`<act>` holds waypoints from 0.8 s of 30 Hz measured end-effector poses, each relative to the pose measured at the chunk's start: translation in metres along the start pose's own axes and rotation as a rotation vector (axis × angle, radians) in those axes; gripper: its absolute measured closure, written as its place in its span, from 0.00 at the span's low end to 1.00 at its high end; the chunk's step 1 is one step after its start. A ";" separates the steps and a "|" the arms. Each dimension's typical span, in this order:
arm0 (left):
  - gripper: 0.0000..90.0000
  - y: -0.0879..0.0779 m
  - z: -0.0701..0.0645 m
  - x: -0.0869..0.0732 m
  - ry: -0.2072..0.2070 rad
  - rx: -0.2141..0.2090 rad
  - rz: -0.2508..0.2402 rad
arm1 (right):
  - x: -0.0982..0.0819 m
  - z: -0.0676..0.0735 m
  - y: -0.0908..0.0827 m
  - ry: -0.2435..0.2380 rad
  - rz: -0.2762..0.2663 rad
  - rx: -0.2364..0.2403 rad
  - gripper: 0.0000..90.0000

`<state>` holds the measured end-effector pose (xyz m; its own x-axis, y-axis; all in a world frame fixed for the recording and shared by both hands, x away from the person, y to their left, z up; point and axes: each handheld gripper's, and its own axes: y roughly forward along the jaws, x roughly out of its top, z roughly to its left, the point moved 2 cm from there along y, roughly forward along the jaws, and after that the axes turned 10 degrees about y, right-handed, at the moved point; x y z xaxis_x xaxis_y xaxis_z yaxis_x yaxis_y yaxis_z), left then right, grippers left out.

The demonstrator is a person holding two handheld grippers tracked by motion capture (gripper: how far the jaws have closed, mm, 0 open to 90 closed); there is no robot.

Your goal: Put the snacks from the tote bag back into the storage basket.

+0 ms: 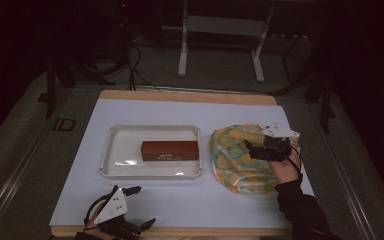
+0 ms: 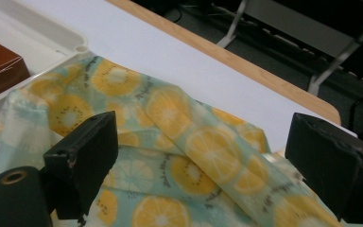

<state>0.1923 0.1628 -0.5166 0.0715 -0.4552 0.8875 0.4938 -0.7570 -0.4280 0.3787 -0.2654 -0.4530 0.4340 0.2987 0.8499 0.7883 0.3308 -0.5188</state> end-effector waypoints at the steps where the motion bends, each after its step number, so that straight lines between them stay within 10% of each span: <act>1: 0.00 0.000 0.000 0.000 0.000 0.000 0.000 | -0.002 -0.001 -0.002 0.007 -0.006 -0.003 0.12; 24: 0.00 0.000 0.000 0.001 0.002 -0.001 -0.003 | -0.053 -0.010 -0.044 0.105 -0.113 -0.053 0.12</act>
<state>0.1924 0.1622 -0.5162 0.0680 -0.4534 0.8887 0.4929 -0.7592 -0.4251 0.3254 -0.3050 -0.4736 0.3826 0.1660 0.9089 0.8551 0.3088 -0.4164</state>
